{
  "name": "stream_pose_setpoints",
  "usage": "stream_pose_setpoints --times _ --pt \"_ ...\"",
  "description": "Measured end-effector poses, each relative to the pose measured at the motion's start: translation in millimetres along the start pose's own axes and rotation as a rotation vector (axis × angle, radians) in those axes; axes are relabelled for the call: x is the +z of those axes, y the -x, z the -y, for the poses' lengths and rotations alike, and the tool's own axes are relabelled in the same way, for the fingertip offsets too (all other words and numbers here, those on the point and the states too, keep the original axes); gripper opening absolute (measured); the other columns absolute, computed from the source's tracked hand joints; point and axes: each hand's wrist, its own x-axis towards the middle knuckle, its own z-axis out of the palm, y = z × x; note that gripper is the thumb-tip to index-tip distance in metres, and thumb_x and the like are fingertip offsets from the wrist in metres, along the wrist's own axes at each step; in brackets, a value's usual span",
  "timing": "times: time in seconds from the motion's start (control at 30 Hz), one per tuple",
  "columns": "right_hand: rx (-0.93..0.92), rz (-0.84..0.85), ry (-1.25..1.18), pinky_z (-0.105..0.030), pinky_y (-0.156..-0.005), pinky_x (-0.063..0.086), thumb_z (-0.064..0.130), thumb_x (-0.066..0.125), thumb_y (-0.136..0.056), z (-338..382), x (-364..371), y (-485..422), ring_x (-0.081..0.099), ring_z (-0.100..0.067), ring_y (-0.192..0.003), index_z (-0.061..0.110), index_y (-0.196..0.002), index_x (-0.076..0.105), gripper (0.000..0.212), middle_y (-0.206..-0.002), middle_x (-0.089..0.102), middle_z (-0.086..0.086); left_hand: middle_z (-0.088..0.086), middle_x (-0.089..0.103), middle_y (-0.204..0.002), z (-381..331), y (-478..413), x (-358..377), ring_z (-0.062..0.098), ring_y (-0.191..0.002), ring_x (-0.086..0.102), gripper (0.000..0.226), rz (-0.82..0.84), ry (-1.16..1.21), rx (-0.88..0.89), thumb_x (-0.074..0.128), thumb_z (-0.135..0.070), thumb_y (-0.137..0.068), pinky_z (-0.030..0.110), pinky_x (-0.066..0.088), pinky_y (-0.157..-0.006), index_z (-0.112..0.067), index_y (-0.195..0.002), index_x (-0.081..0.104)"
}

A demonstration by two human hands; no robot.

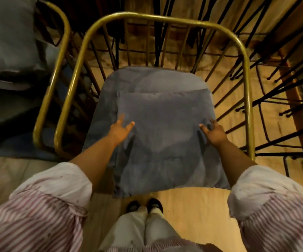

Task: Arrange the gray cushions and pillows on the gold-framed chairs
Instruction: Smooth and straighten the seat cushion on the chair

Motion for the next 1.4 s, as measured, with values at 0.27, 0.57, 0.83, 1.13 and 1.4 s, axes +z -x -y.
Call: stream_pose_setpoints --times 0.27,0.57,0.83,1.13,1.4 --pt "0.072 -0.018 -0.190 -0.038 -0.111 0.031 0.054 0.056 -0.086 -34.0 11.7 -53.0 0.034 -0.034 -0.140 0.023 -0.150 0.024 0.079 -0.156 0.030 -0.010 0.011 0.025 -0.158 39.5 -48.4 34.8 0.037 -0.140 0.033 0.082 0.054 0.168 -0.094 0.049 -0.056 -0.088 0.049 0.030 -0.115 -0.036 -0.152 0.002" --pt "0.046 -0.034 -0.423 -0.042 -0.109 0.040 0.073 0.067 -0.060 -45.8 15.8 -42.3 0.046 -0.028 -0.132 0.041 -0.144 0.032 0.097 -0.149 0.044 0.000 0.010 0.033 -0.154 55.1 -42.4 51.5 0.035 -0.136 0.040 0.082 -0.049 0.478 -0.115 0.051 -0.057 -0.087 0.045 0.036 -0.108 -0.030 -0.153 0.010" --pt "-0.065 -0.075 -0.465 -0.046 -0.112 0.037 0.084 0.062 -0.053 -15.5 13.6 -23.7 0.043 -0.023 -0.135 0.045 -0.141 0.035 0.100 -0.148 0.046 0.008 0.007 0.037 -0.153 6.4 -36.2 -4.5 0.033 -0.139 0.037 0.069 -0.128 0.296 0.124 0.049 -0.057 -0.088 0.047 0.030 -0.114 -0.032 -0.149 0.027" --pt "-0.081 -0.141 -0.413 -0.043 -0.114 0.033 0.066 0.062 -0.074 -20.8 59.1 -22.1 0.038 -0.023 -0.139 0.039 -0.148 0.025 0.087 -0.153 0.039 0.005 0.008 0.024 -0.159 14.2 -54.1 -9.7 0.031 -0.143 0.028 0.068 -0.086 0.245 0.085 0.040 -0.050 -0.094 0.039 0.027 -0.113 -0.030 -0.153 0.010" --pt "0.008 -0.027 -0.359 -0.047 -0.113 0.034 0.081 0.060 -0.058 -25.9 70.7 -40.8 0.037 -0.027 -0.139 0.051 -0.145 0.012 0.104 -0.156 0.031 0.003 0.015 0.018 -0.159 41.2 -91.3 0.6 0.037 -0.143 0.026 0.076 -0.014 0.182 -0.014 0.039 -0.051 -0.094 0.044 0.023 -0.117 -0.026 -0.153 -0.001"
